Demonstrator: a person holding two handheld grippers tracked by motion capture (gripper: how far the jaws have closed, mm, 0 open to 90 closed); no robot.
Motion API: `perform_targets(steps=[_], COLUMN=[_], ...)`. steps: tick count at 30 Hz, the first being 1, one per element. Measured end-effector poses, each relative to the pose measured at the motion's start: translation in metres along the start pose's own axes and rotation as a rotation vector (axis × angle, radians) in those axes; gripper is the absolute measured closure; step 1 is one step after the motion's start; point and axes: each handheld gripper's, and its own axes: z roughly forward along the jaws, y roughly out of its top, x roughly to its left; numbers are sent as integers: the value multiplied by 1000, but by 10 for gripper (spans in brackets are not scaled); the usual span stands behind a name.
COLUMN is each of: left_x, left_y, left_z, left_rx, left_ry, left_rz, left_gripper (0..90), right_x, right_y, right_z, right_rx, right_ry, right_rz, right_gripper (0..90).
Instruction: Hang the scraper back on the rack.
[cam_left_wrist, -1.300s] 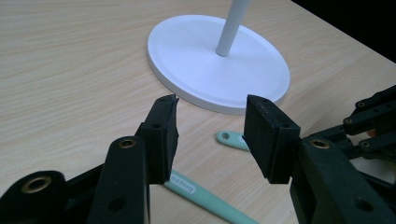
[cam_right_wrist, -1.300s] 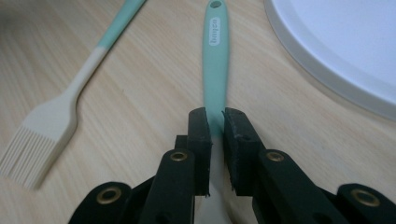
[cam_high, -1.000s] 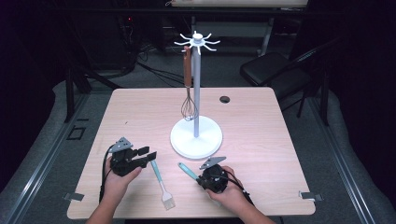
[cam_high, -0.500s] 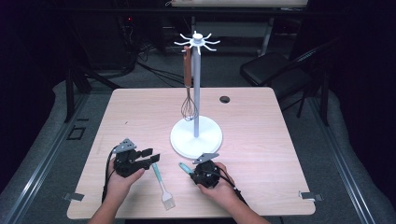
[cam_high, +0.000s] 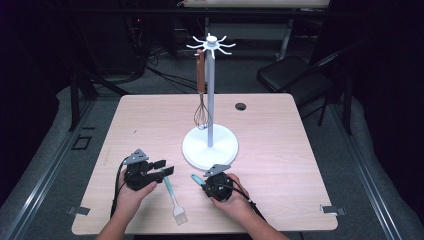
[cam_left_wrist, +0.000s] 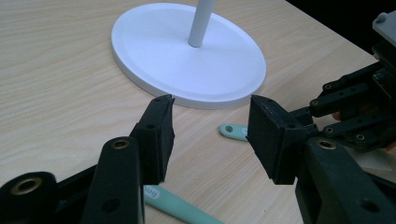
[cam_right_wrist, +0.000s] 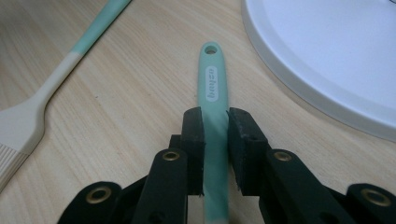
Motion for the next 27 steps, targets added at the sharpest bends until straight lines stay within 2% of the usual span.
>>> perform_targets(steps=[5,12,15,19,25,27], left_x=[0,-3,-5,-9,-13,-14], left_y=[0,-2,-3,-4,-5,-6], left_z=[1,5,9,14,19,20], left_rx=[-3,9,20,32,39,43], left_ry=[-4,-14,-32,-46,-75,-86], left_rz=[-3,1,3,19,28,36], left_gripper=[506,488,473,473,467,465], right_x=[2,2,2,2,5,5], right_y=[-2,-3,-3,-4,-4,-3], right_z=[0,1,0,0,-5,-10], right_rx=[-13,-25,-26,-32,-78,-105], right_ry=[-17,-15,-13,-8,11,23], right_rz=[-25,-8,4,-5,-10,-2], right_gripper=[765,767,768,768,775,865])
